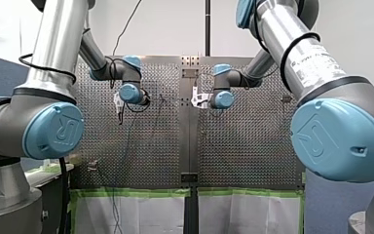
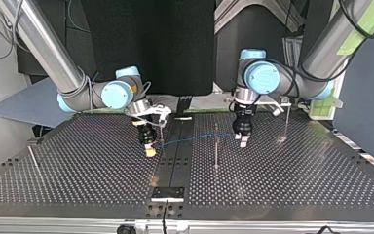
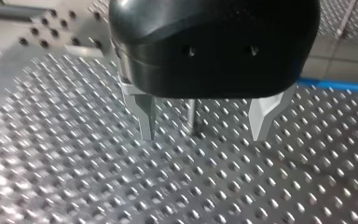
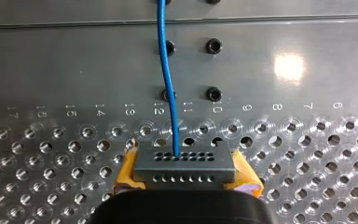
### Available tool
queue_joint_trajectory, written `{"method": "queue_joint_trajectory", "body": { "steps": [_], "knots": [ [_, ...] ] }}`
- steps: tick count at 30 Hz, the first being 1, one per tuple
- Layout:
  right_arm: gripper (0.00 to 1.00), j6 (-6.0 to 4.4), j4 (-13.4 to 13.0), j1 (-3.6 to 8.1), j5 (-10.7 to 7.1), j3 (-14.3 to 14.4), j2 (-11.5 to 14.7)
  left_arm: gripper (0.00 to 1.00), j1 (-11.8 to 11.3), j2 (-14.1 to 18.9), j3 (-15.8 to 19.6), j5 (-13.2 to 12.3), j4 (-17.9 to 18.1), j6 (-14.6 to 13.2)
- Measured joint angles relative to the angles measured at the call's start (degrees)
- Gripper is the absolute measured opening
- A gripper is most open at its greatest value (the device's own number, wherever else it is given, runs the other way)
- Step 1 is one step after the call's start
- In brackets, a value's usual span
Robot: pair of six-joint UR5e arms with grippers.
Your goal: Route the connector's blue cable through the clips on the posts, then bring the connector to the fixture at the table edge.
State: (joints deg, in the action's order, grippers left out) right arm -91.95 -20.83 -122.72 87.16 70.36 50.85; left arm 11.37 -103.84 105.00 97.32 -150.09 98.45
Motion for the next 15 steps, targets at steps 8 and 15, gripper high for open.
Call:
{"method": "queue_joint_trajectory", "body": {
  "steps": [8, 15],
  "knots": [
    [0.02, 0.0, 0.25, -0.17, 0.04, 0.0, 0.0, 1.0, 0.95, 4.11, 4.1, -1.1, 0.32, 2.64],
    [0.02, 0.02, 0.65, -0.26, 0.04, 0.0, 0.0, 1.0, 1.79, 5.8, 7.21, -3.07, -2.47, 4.31]
  ]
}}
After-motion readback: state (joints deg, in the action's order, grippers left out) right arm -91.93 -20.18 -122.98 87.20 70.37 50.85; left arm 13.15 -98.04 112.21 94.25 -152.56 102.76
